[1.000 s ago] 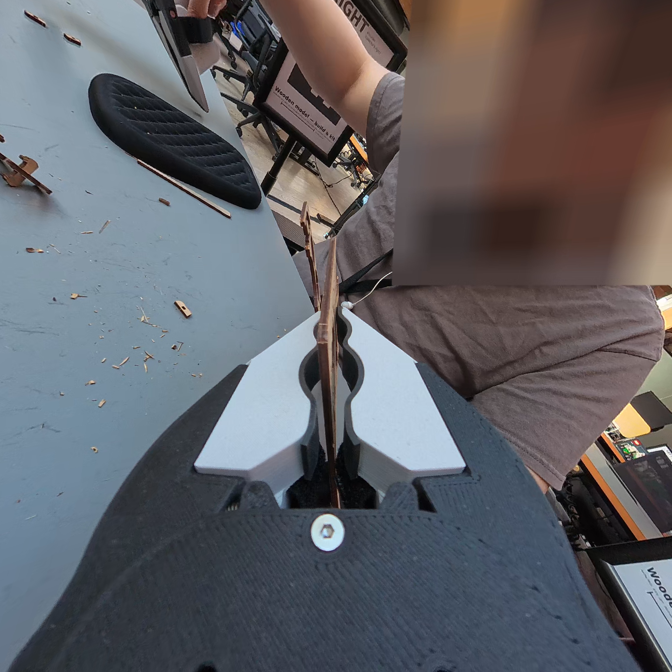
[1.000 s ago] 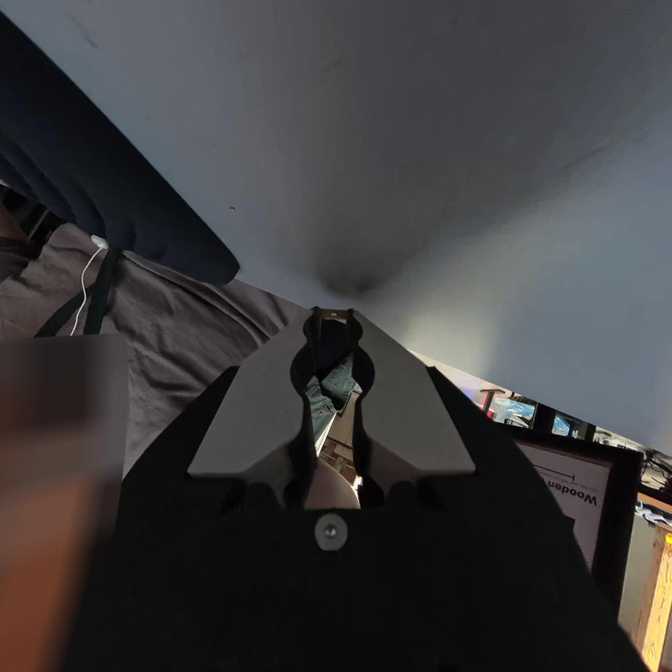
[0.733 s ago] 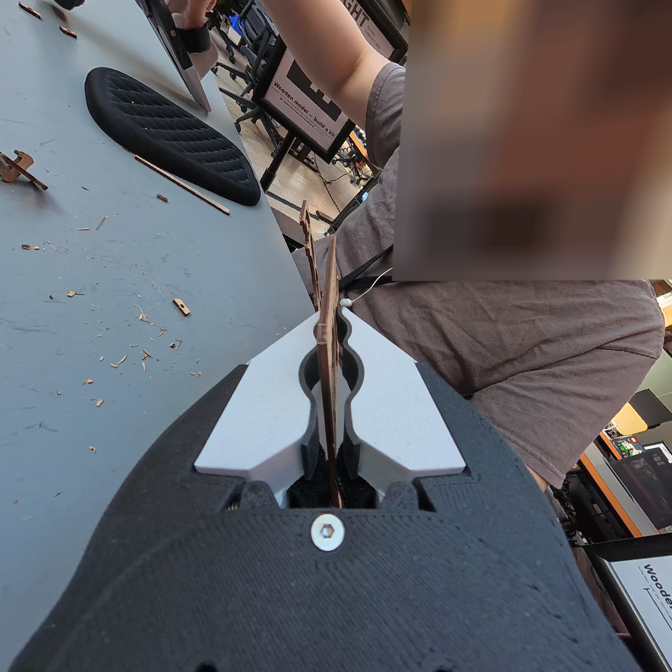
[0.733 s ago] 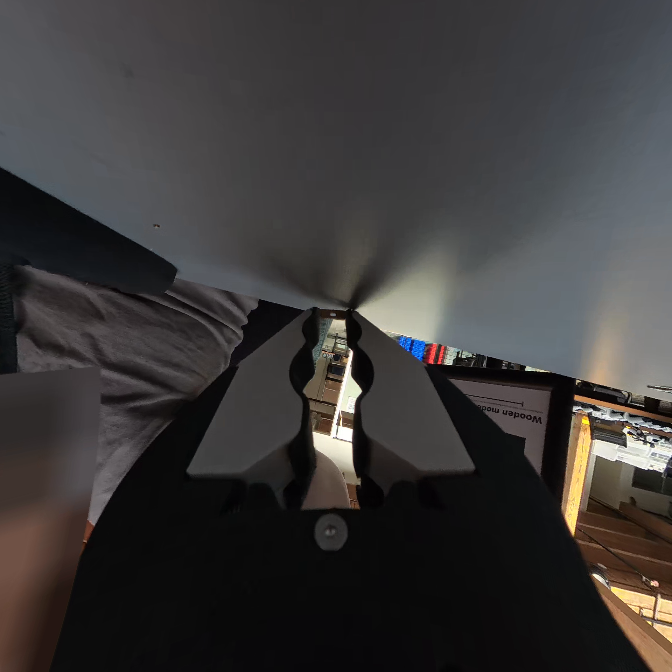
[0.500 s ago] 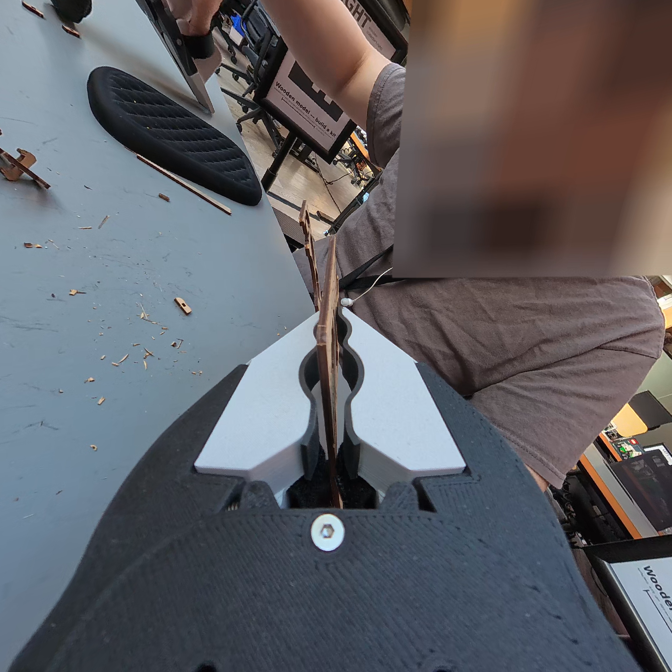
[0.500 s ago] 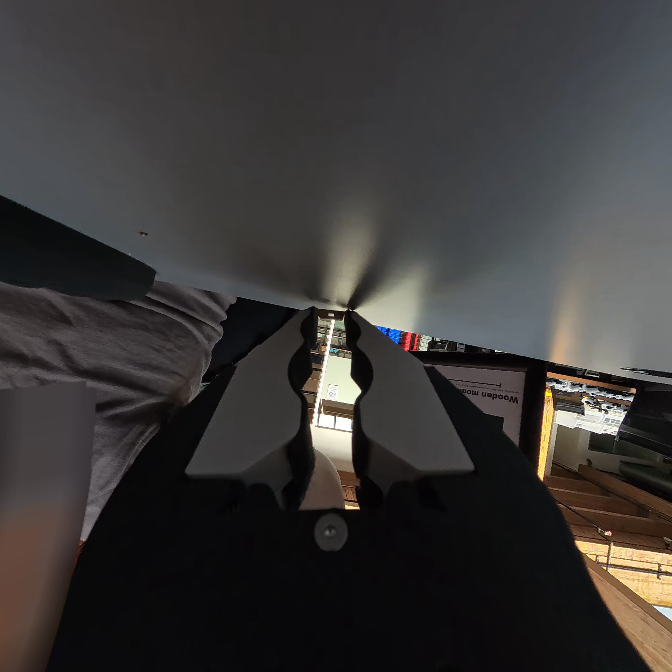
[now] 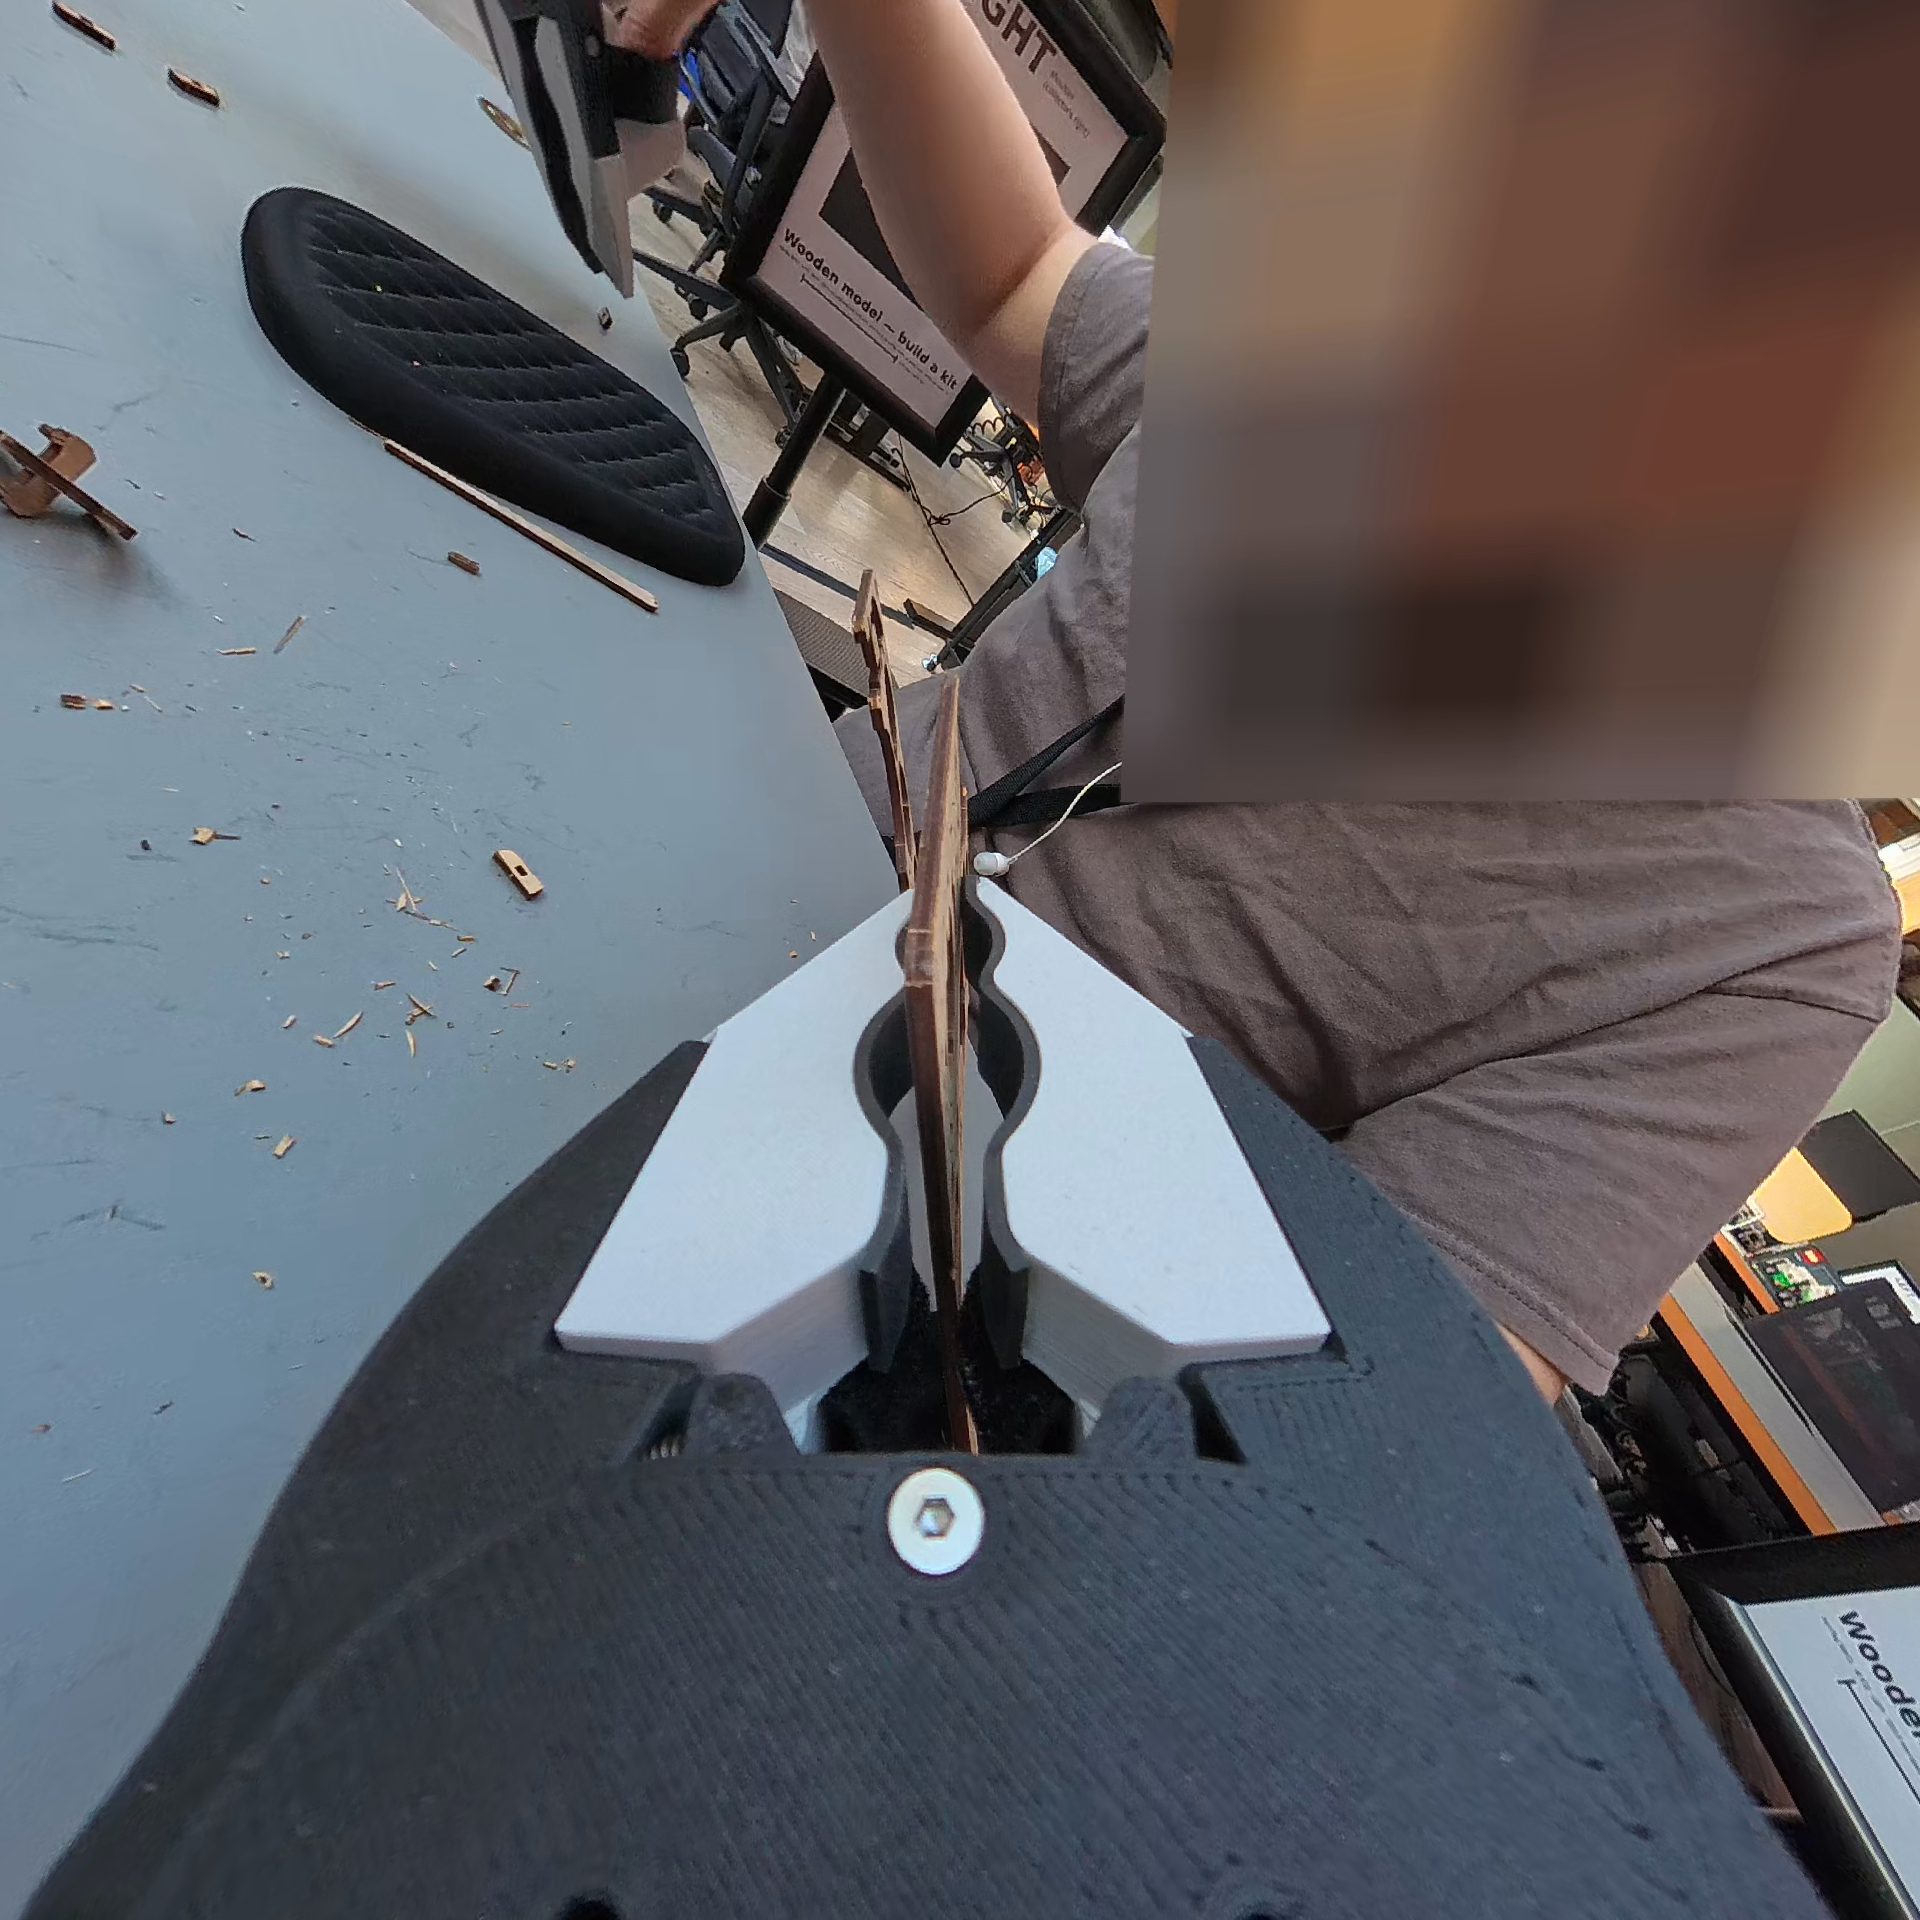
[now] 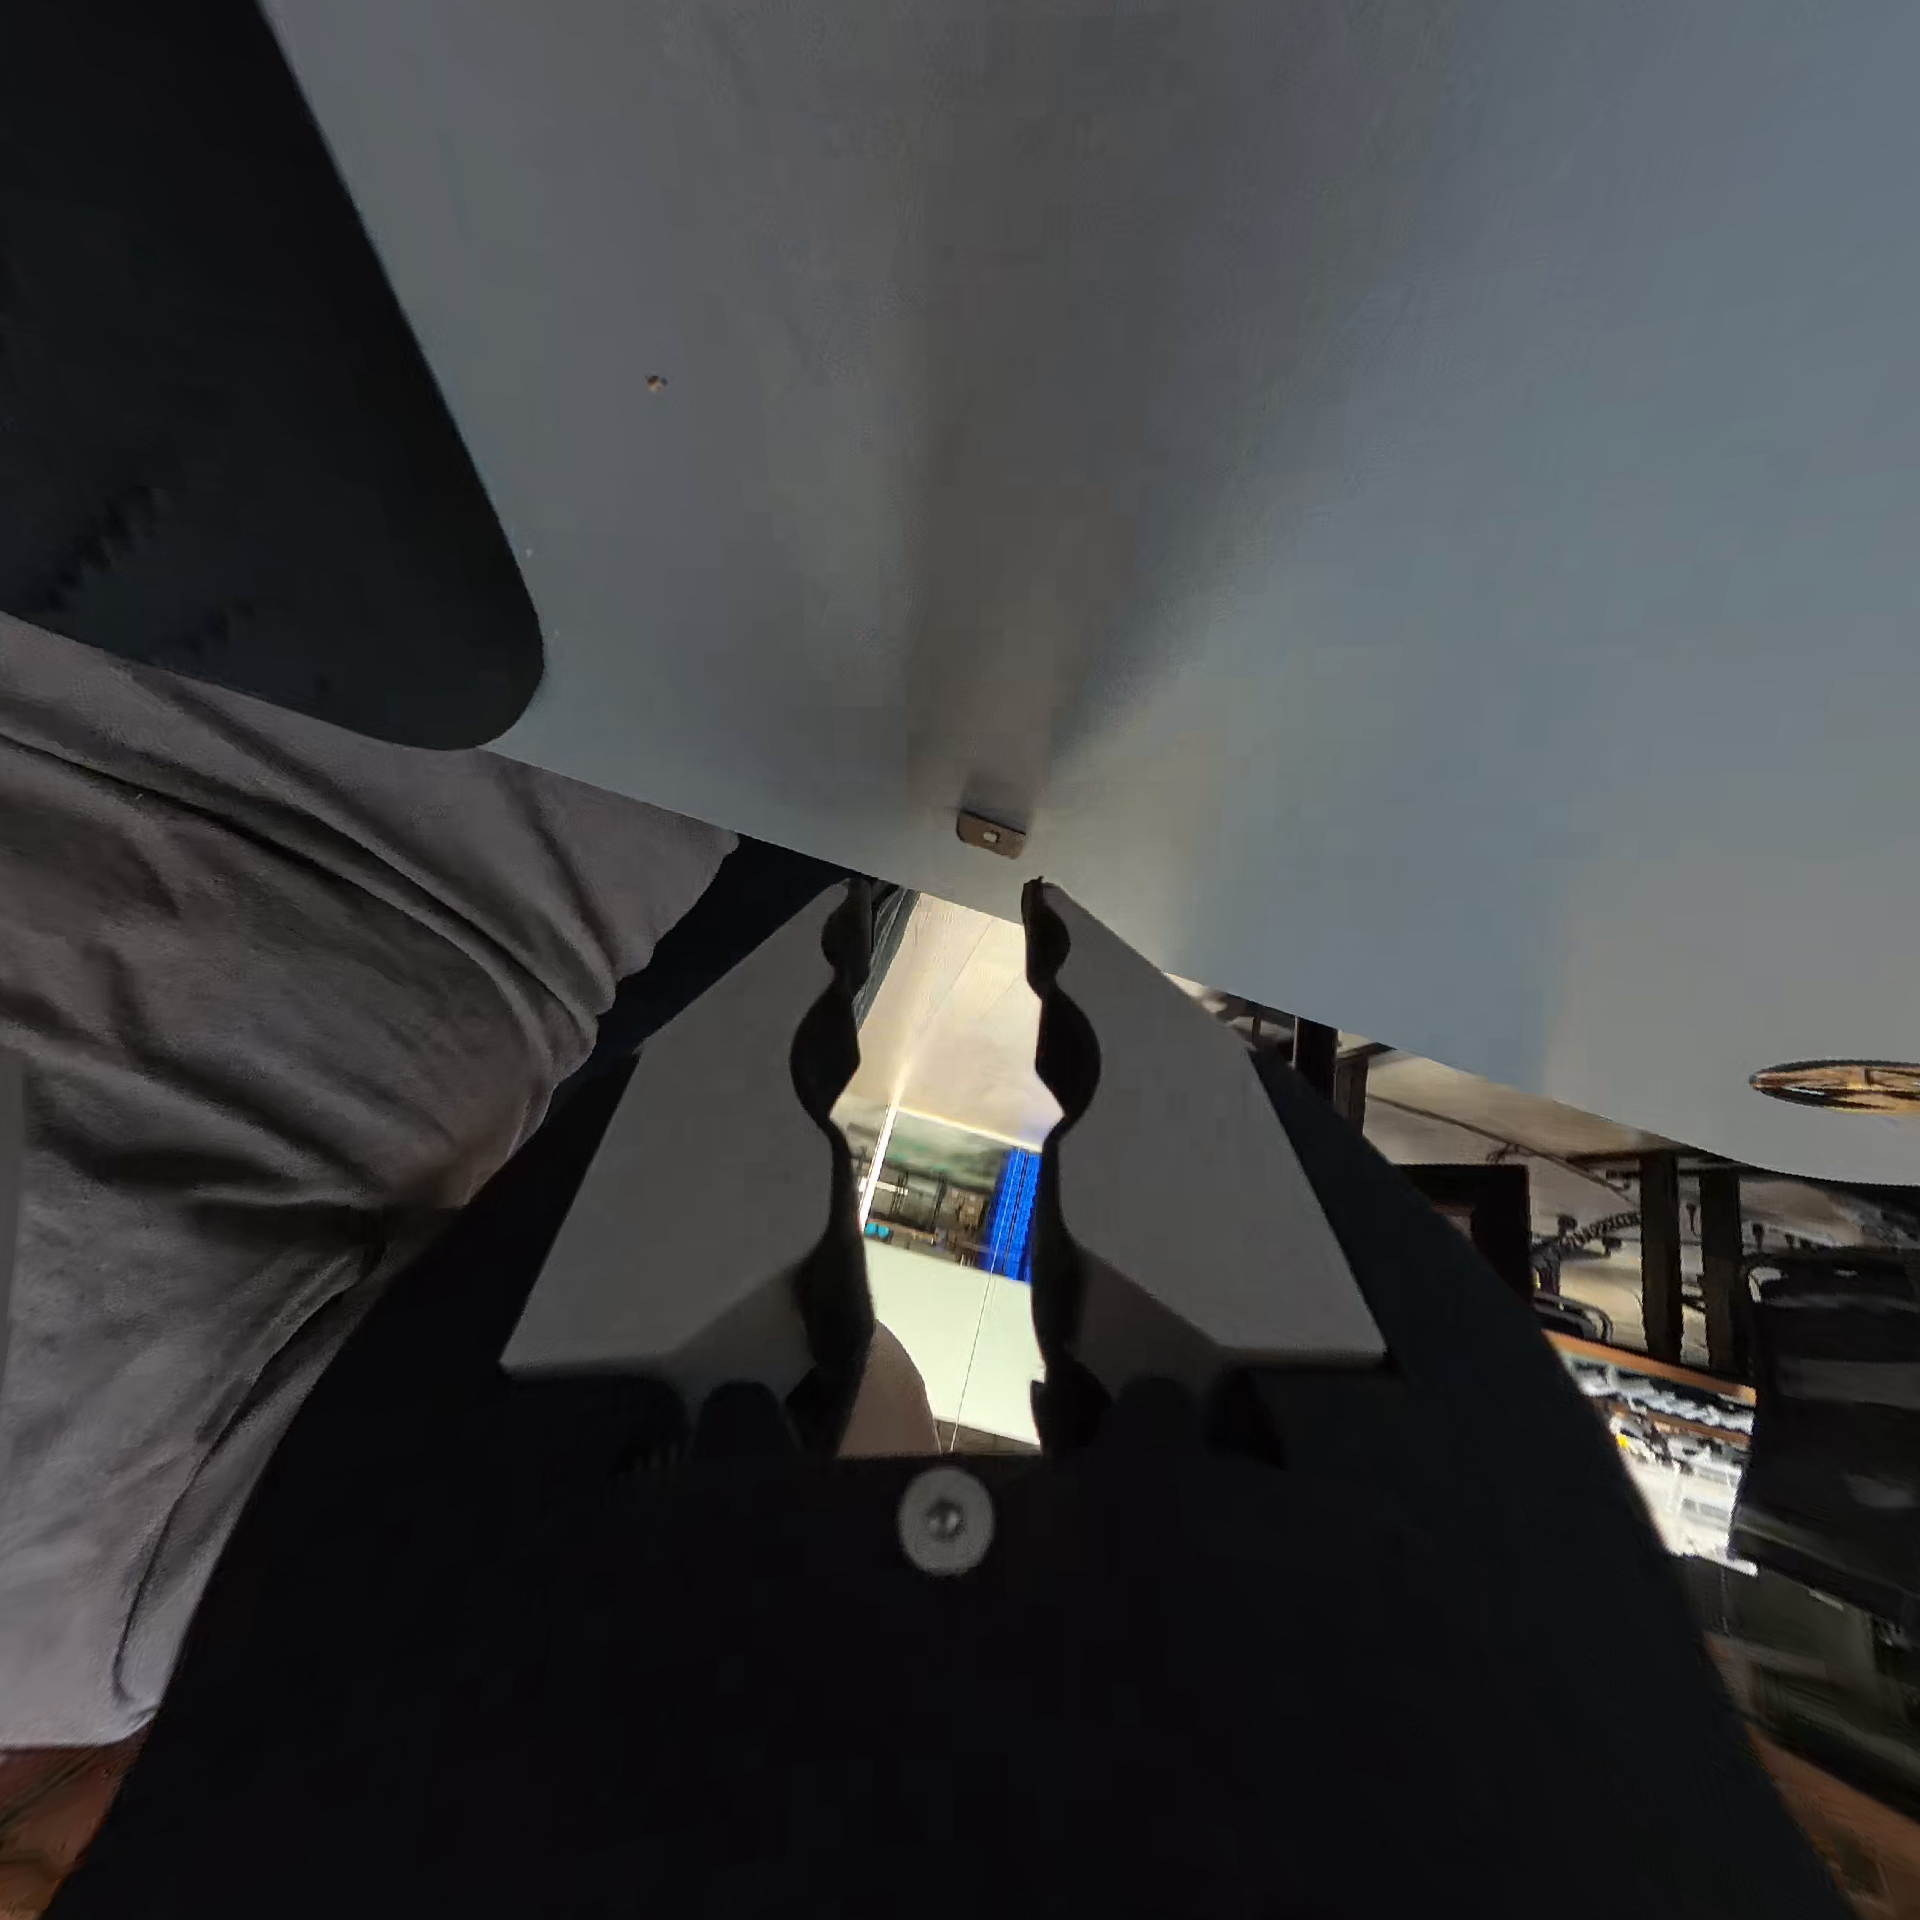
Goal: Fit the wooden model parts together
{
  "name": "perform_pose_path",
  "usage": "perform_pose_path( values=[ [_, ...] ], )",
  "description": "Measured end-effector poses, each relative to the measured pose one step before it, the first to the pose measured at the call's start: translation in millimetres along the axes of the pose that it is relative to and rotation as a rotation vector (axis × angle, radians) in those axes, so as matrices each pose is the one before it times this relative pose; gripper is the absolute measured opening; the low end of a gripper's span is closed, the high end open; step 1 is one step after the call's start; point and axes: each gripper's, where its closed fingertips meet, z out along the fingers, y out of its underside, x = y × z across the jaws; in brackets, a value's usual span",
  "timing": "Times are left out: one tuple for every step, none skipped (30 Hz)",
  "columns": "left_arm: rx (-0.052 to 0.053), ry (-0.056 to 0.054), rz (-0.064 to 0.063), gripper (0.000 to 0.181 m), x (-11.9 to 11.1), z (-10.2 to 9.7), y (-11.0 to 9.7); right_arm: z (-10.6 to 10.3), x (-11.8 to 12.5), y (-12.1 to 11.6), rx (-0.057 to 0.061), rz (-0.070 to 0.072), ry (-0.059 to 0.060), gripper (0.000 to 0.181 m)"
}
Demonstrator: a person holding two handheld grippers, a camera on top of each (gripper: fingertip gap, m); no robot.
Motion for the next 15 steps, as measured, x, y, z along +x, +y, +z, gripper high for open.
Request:
perform_pose_path(
  values=[
    [0.0001, -0.0009, -0.0013, 0.0, -0.21, -0.1, 0.12, -5.36, 0.29, 2.31, 0.086, -0.0033, 0.0142, 0.028],
    [-0.0004, -0.0006, -0.0011, 0.0, -0.17, 0.03, 0.03, -6.63, -2.05, 0.78, 0.1103, -0.0167, 0.0022, 0.026],
    [-0.0013, -0.0016, -0.0003, 0.0, -0.11, 0.11, 0.09, -7.74, -3.74, -2.05, 0.1355, -0.0312, -0.0075, 0.024],
    [-0.0018, -0.0018, 0.0014, 0.0, -0.15, 0.2, 0.09, -8.84, -1.89, -6.79, 0.1642, -0.0456, 0.0077, 0.021],
    [-0.0007, 0.0001, 0.0022, 0.0, 0.22, 0.22, -0.04, -9.29, 2.37, -10.17, 0.182, -0.0614, 0.0393, 0.018],
    [-0.0013, 0.0, -0.0001, 0.0, -0.06, 0.24, 0.17, -7.31, 1.05, -8.56, 0.1779, -0.095, 0.0361, 0.016],
    [-0.002, -0.0001, -0.0023, 0.0, -0.35, 0.4, 0.26, -4.55, -2.11, -4.56, 0.1491, -0.1371, 0.0226, 0.024],
    [-0.003, 0.0009, -0.0031, 0.0, -0.34, 0.41, 0.2, -2.05, -5.88, -0.86, 0.124, -0.1609, 0.0146, 0.029],
    [-0.0041, 0.0032, -0.0013, 0.0, 0.02, 0.64, 0.42, 1.02, -11.44, 5.82, 0.0841, -0.1567, -0.0047, 0.028],
    [-0.0039, 0.0027, -0.0005, 0.0, -0.15, 0.8, 0.49, 2.99, -4.95, 12.76, 0.0135, -0.1236, 0.0295, 0.027],
    [-0.0049, 0.0003, -0.0037, 0.0, -0.6, 0.92, 0.52, 5.0, -2.75, 17.34, -0.0504, -0.0611, 0.025, 0.026],
    [-0.0044, 0.0016, -0.0047, 0.0, -0.56, 0.94, 0.52, 6.25, -7.27, 16.67, -0.0766, -0.0145, -0.0248, 0.025],
    [-0.0037, 0.0004, -0.0032, 0.0, -0.58, 0.9, 0.55, 5.77, -3.34, 10.76, -0.0616, -0.0104, -0.006, 0.024],
    [-0.0035, -0.0019, -0.0036, 0.0, -1.02, 0.73, 0.69, 4.05, -2.68, 3.31, -0.0216, -0.0338, -0.0006, 0.023],
    [0.0, 0.0004, -0.0054, 0.0, -0.88, 0.47, 0.3, 0.59, -1.08, -1.71, -0.0004, -0.0426, 0.0075, 0.019]
  ],
)
